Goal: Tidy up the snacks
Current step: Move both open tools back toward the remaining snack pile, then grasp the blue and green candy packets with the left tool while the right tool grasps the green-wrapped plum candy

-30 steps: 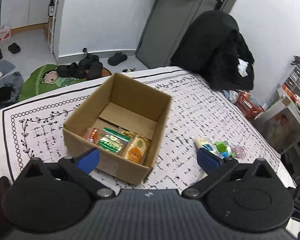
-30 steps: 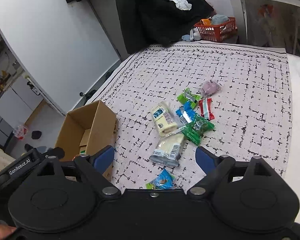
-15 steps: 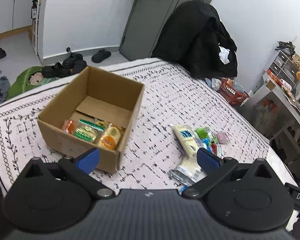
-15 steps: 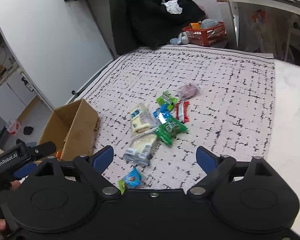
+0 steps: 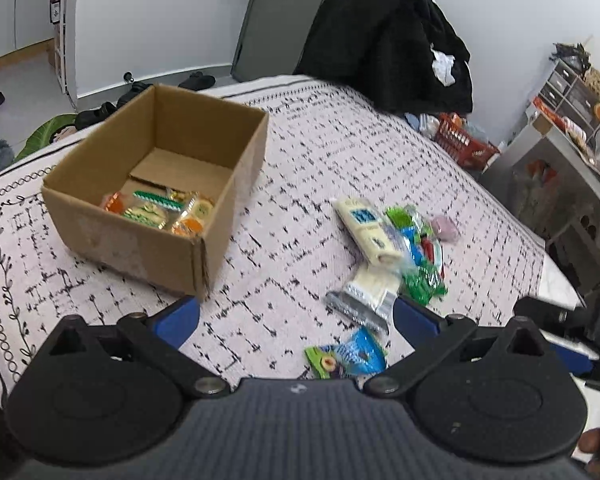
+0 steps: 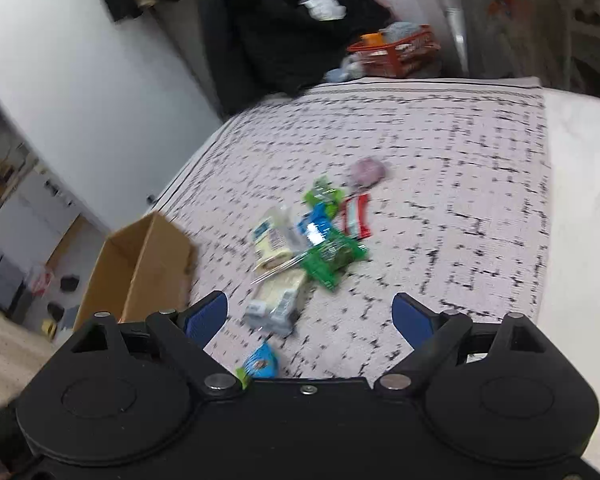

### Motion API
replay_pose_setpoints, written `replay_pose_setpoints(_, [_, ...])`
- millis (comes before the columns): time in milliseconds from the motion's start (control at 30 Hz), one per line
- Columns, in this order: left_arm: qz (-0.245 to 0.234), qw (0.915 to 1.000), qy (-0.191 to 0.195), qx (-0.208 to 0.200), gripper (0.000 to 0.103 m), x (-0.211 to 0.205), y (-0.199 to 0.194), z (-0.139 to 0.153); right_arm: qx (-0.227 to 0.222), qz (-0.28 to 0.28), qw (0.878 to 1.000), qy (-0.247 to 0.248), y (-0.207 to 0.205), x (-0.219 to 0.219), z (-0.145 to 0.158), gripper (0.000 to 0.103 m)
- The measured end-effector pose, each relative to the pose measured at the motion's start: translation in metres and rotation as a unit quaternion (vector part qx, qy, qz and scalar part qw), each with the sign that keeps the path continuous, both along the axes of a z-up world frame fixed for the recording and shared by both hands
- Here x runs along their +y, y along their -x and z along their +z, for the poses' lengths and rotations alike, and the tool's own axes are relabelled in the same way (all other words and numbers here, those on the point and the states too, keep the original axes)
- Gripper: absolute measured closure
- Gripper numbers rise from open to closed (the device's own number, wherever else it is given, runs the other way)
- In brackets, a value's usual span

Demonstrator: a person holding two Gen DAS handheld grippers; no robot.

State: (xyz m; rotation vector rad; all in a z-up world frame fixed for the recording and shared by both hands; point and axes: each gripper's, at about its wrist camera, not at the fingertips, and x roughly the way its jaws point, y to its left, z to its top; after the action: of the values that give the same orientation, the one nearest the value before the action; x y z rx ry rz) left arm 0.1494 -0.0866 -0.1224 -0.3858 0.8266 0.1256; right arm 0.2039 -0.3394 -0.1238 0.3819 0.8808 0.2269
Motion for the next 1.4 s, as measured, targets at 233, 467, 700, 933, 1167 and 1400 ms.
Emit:
replay_pose_setpoints(233, [-0.014, 0.9997, 0.004, 0.021, 0.002, -0.010, -0.007, -0.019, 0.009, -0.014, 1.000, -0.024, -0.011, -0.007, -0.011, 0.014])
replay_pose_setpoints(467, [-0.033, 0.9984, 0.005, 0.046, 0.007, -0.022, -0.018, -0.040, 0.015, -0.021, 0.999, -0.033, -0.027, -0.008, -0.023, 0.015])
replay_pose_setpoints(700, [-0.035, 0.9966, 0.012, 0.074, 0.013, -0.031, -0.031, -0.061, 0.035, -0.018, 0.998, -0.053, -0.045, -0.007, -0.040, 0.016])
replay_pose_setpoints(933, [-0.049, 0.9947, 0.019, 0.088, 0.025, -0.045, -0.048, -0.079, 0.062, -0.021, 0.996, -0.068, -0.061, -0.005, -0.061, 0.017])
replay_pose_setpoints(1167, [-0.034, 0.9952, 0.010, 0.091, 0.042, -0.047, -0.054, -0.086, 0.082, -0.020, 0.993, -0.082, -0.078, -0.002, -0.084, 0.020])
replay_pose_setpoints(1400, [-0.012, 0.9971, 0.007, 0.074, 0.057, -0.041, -0.058, -0.080, 0.092, -0.022, 0.990, -0.103, -0.093, 0.000, -0.101, 0.032])
